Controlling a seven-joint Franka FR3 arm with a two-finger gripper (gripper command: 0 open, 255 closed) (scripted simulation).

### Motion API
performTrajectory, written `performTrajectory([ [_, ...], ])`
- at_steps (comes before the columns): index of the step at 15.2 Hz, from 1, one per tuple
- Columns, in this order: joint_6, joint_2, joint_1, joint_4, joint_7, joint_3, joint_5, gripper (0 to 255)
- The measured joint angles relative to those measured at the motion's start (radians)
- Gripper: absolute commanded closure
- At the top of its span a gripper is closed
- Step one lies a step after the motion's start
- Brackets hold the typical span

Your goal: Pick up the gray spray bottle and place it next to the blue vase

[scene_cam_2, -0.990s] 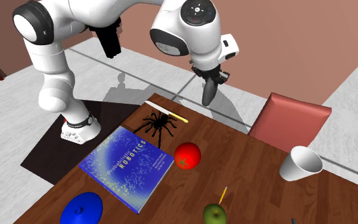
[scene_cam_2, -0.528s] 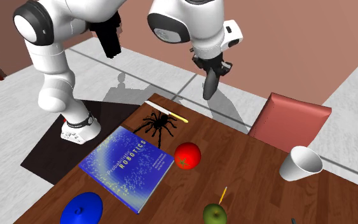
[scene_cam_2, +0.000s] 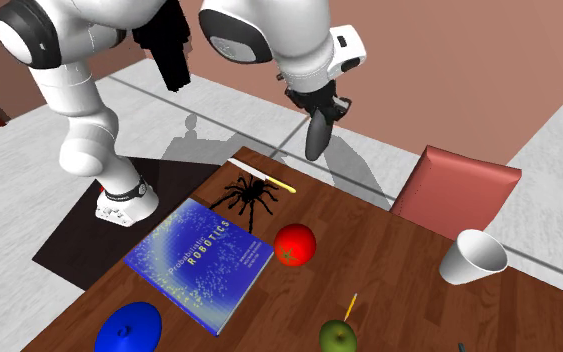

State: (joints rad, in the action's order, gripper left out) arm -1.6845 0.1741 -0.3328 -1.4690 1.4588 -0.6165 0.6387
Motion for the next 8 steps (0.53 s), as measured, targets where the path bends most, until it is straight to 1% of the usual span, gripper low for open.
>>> performTrajectory([
  [3, 0.001, -0.083, 0.007, -0.086, 0.036, -0.021, -0.043, 255],
  [4, 0.013, -0.1, 0.016, -0.097, 0.05, -0.03, -0.053, 255],
  [5, 0.002, -0.138, 0.017, -0.145, 0.066, -0.035, -0.073, 255],
  [8, 0.007, -0.207, 0.034, -0.214, 0.099, -0.053, -0.116, 255],
])
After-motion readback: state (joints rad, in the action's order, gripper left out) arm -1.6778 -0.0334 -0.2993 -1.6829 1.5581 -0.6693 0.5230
